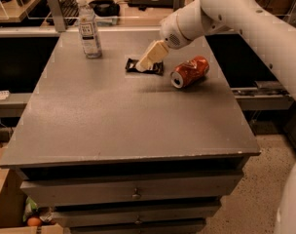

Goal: Move rxbar chocolate near coke can

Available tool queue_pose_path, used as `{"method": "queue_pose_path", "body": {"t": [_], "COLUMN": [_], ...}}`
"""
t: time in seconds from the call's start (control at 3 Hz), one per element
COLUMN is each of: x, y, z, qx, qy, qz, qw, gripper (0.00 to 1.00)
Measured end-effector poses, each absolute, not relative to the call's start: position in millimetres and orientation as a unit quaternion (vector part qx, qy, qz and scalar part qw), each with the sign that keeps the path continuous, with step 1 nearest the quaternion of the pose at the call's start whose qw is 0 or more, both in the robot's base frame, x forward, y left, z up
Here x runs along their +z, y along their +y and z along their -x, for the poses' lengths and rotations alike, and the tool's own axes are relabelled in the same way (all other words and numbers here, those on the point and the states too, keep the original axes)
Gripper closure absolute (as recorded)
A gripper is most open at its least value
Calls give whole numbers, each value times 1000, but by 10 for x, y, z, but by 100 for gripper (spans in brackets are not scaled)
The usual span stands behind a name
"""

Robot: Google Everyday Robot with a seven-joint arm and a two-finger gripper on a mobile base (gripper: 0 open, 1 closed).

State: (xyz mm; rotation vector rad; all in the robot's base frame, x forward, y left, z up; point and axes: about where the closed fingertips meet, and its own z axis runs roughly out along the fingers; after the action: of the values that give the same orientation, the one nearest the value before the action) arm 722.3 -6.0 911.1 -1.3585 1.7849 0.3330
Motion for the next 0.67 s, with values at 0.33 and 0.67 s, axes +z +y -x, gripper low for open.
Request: {"method": "queue_pose_path", "body": {"t": [0.33, 0.67], "x": [9565, 9603], "y": [-458, -480], "z": [-7085, -7094], "qx": [131, 126], "qy": [700, 699], "qz": [535, 536], "qw": [454, 457], "gripper": [0, 0]}}
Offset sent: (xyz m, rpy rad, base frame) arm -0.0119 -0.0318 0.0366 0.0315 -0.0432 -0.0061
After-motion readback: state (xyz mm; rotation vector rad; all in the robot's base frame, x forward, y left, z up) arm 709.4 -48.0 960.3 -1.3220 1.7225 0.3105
